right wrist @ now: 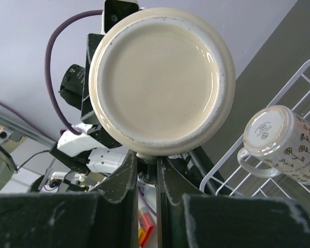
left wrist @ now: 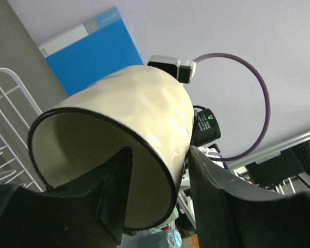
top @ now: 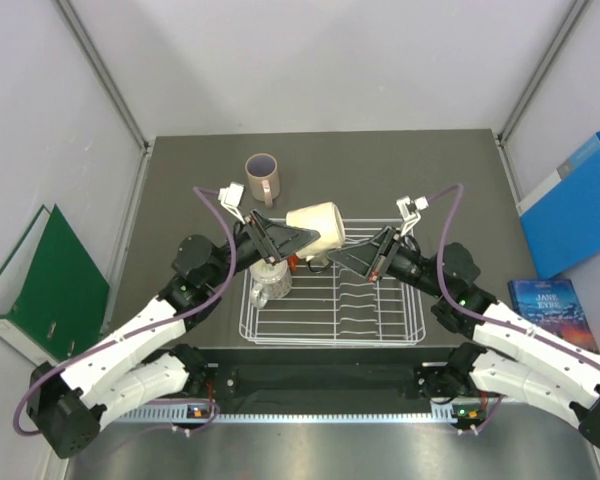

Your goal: Unload the cups from the dish rack

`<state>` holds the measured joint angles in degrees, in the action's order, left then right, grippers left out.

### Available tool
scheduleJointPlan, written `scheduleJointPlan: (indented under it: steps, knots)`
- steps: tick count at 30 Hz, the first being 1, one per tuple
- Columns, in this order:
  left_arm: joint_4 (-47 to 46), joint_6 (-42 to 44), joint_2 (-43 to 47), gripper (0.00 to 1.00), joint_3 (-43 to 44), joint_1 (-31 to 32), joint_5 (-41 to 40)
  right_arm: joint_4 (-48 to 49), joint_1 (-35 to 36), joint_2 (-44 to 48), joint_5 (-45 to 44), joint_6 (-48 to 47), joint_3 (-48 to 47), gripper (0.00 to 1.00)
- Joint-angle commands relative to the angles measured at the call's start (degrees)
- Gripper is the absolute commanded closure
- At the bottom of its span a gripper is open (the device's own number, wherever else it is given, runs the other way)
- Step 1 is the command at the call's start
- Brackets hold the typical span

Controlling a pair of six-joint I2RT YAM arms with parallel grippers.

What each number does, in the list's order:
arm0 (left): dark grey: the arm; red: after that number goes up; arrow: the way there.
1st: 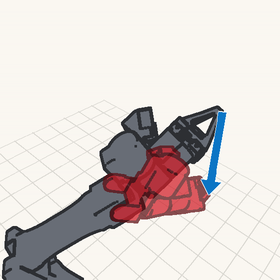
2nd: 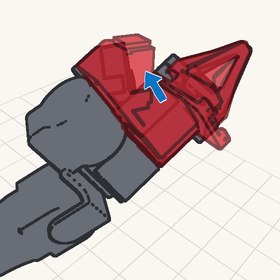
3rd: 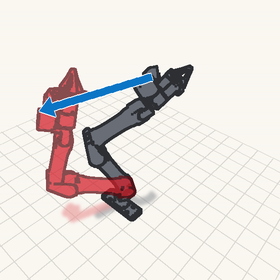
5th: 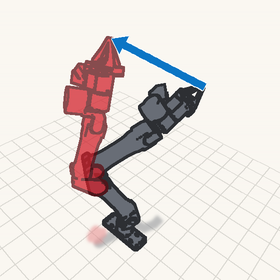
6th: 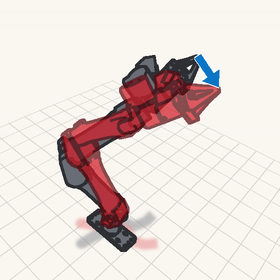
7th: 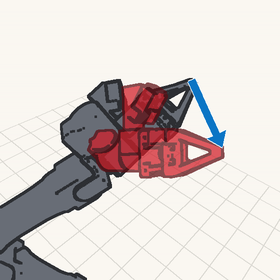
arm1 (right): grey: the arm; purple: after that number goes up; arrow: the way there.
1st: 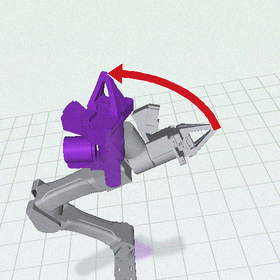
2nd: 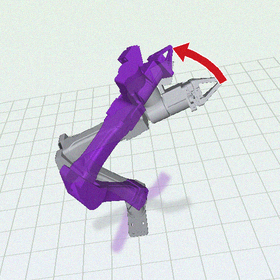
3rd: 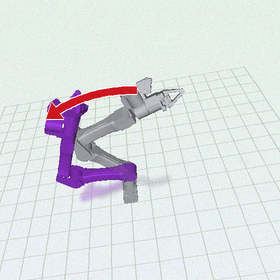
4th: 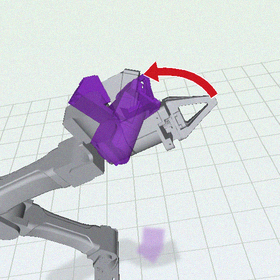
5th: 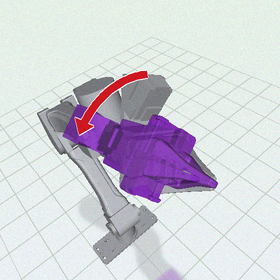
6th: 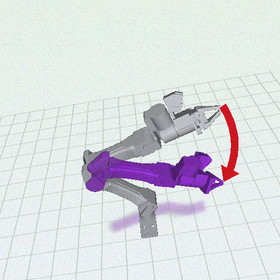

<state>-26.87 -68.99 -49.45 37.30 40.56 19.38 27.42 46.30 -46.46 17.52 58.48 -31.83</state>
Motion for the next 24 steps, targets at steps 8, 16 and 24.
scheduleJointPlan:
  steps: [8,16,24]
  knots:
    - [-11.28,-2.11,-4.69,1.00,0.67,0.14,7.61,8.97,-0.87,-0.39,3.84,0.32,-3.23,1.00]
    - [-7.24,-0.18,-6.18,1.00,2.51,0.05,6.82,-5.67,-0.86,2.95,2.61,-6.70,-8.32,0.99]
    - [5.85,7.37,-7.67,1.00,9.01,0.05,1.02,-26.09,-0.86,5.50,-5.64,-16.99,-16.93,0.03]
